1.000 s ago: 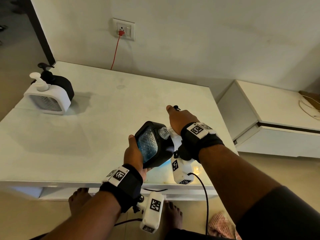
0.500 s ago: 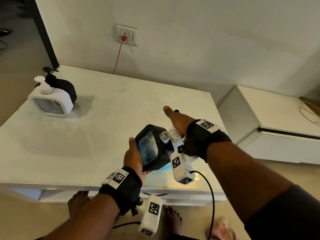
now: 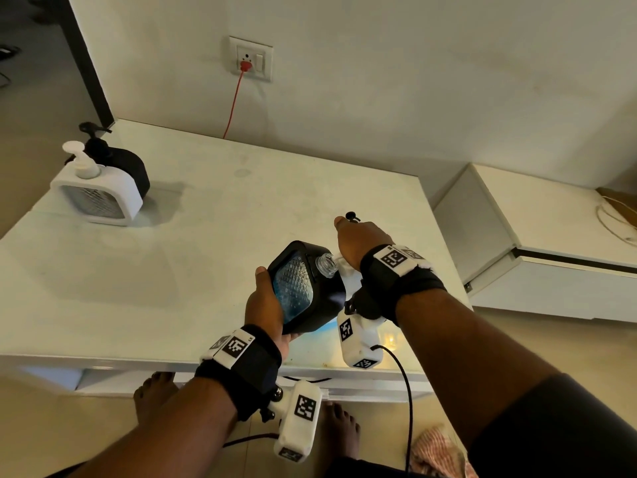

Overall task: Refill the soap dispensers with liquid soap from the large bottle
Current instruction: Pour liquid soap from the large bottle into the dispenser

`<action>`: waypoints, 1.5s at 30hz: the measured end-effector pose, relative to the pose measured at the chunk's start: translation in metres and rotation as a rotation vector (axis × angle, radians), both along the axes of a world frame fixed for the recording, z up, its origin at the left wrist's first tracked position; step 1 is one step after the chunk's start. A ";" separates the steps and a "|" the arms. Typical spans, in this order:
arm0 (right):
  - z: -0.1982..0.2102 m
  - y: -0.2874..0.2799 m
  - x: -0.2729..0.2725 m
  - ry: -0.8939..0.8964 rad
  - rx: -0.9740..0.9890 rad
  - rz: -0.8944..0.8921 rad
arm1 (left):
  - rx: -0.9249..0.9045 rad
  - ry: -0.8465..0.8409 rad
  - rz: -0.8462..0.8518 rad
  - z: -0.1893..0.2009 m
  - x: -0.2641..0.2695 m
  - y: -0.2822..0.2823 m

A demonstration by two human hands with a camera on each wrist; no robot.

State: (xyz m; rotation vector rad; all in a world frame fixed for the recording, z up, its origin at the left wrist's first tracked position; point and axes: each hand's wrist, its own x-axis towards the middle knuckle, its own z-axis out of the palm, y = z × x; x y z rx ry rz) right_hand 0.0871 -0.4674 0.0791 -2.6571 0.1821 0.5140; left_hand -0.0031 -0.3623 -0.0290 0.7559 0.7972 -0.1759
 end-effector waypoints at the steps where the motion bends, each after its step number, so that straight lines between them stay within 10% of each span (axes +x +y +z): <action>1: 0.001 0.000 -0.001 0.007 -0.005 0.004 | 0.001 0.002 0.001 0.000 0.000 0.000; 45: 0.012 0.002 0.005 0.106 0.095 -0.014 | -0.003 -0.001 0.005 0.002 -0.001 -0.001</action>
